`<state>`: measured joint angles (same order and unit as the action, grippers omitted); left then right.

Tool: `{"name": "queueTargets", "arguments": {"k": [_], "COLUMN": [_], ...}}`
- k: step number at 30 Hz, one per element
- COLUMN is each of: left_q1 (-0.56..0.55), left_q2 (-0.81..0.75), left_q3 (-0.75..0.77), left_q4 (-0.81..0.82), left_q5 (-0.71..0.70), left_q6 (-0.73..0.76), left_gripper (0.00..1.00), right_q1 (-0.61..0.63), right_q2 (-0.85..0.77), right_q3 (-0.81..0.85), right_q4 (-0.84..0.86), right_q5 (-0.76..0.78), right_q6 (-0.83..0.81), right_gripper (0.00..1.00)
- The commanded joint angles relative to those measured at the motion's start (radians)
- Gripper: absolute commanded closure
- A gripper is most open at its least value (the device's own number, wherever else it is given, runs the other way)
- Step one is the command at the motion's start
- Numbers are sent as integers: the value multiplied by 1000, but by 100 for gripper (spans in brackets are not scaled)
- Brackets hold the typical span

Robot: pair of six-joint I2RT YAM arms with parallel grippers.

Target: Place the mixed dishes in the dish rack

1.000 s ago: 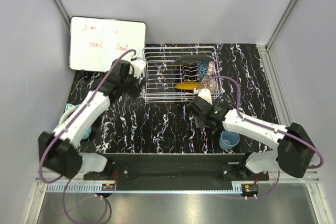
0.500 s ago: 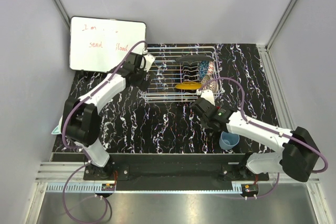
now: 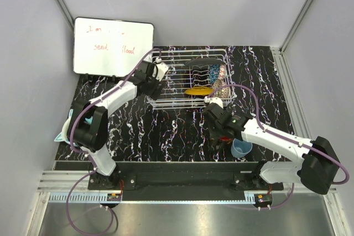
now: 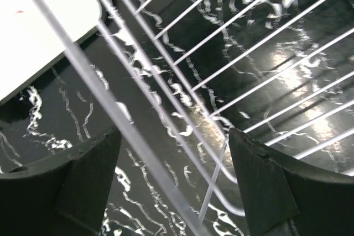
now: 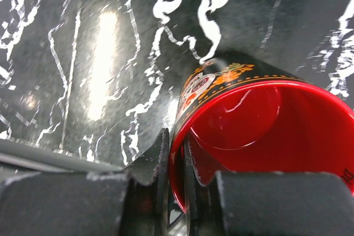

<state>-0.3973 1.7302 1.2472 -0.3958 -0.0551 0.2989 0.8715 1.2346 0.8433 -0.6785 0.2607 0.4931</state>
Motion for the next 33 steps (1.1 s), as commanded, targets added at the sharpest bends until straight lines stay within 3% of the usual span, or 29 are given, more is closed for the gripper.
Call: {"name": "queueTargets", "arguments": {"k": [1,6,8,12,17,19,27,33], "left_q1": [-60,-101,-107,-115,-115,-115,-115,-115], "left_q2": [-81,-118,-136,-175,-207,-221,-264,-273], "left_q3": [-72,-137,-158,-193,-219,-230,-272,-315], "left_q4": [35,49,49,54,55,55,77,94], "left_q5": [37,29,28,23,12,12,20,21], "left_q6": [16,9,3,5,16,16,71,131], "left_gripper": [19,21,21,22,22,23,23,24], "right_q1": [9,11,11,11,11,11,12,21], "right_q2": [-1,8,16,42,98,123,75,37], "right_q3": [51,45,40,37,45,46,27,14], "right_q4": [45,57,59,59,65,66,68,77], "right_q5": [-144,-184,-184,-166,-143,-137,-110,-133], "right_q6": [-16,-16,-19,-19,-31,-33,-21,-19], "right_gripper": [98,90,77,63,53,52,77,87]}}
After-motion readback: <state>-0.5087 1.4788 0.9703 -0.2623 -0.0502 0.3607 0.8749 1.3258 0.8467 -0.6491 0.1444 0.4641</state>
